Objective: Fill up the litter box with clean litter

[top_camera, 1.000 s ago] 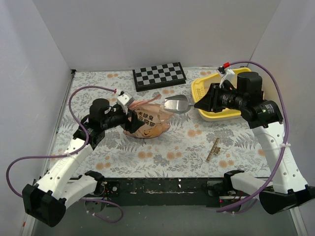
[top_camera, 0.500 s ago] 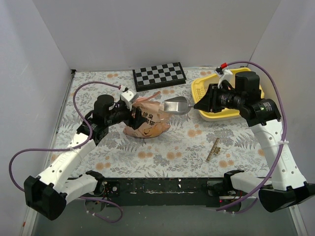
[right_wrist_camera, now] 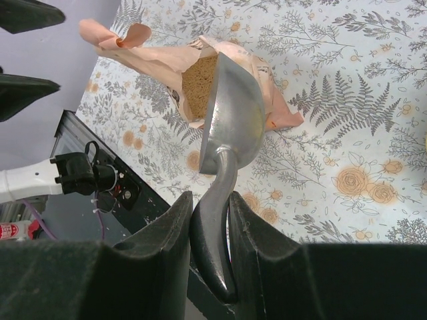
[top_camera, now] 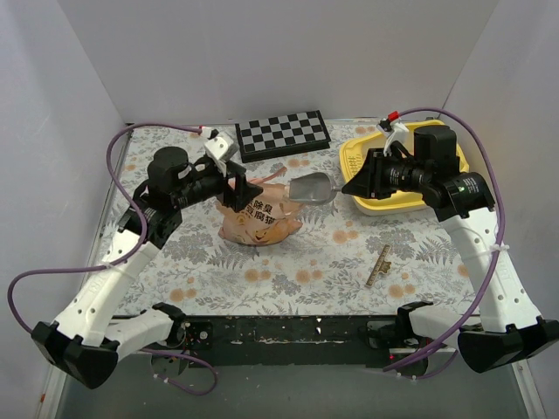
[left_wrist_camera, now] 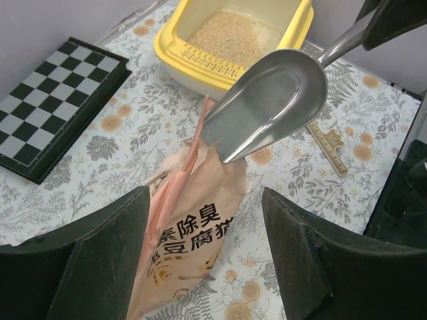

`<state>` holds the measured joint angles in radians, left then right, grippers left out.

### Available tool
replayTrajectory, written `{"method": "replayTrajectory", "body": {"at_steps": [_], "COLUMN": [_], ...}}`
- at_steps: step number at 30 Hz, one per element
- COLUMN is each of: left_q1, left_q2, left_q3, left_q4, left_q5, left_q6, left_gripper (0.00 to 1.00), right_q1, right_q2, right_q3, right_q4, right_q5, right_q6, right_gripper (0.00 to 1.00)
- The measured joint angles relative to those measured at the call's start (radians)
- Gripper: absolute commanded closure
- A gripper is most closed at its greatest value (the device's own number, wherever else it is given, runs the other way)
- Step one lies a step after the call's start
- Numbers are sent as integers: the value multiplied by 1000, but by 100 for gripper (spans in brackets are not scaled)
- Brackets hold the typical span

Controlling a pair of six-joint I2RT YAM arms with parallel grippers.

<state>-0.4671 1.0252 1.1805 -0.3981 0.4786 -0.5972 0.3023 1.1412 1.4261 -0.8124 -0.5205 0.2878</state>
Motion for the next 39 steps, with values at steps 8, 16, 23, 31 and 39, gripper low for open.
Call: {"method": "replayTrajectory", "body": {"at_steps": [8,16,23,31,39], "left_q1": [0,-1,-13,-32,-68], "left_q2": [77,140,145,162,88], "left_q3": [-105,-208,-300,-304,-350], "left_q4": [46,118,145,152,151], "left_q5": [-16,-18,-34,-96,-142], "left_q6": [29,47,52,74,77], "left_gripper": [30,30,63,100,100], "right_q1": [0,0,0,18,135], "right_q2": [2,19,42,95,156], "right_q3": [0,0,2,42,169], "right_q4": [2,2,-1,-27,-129], "right_q5": [-7,-10,-18,-8,58], "right_q6": [0,-8,-16,-56,-140], "right_gripper": [99,99,99,99,99]}}
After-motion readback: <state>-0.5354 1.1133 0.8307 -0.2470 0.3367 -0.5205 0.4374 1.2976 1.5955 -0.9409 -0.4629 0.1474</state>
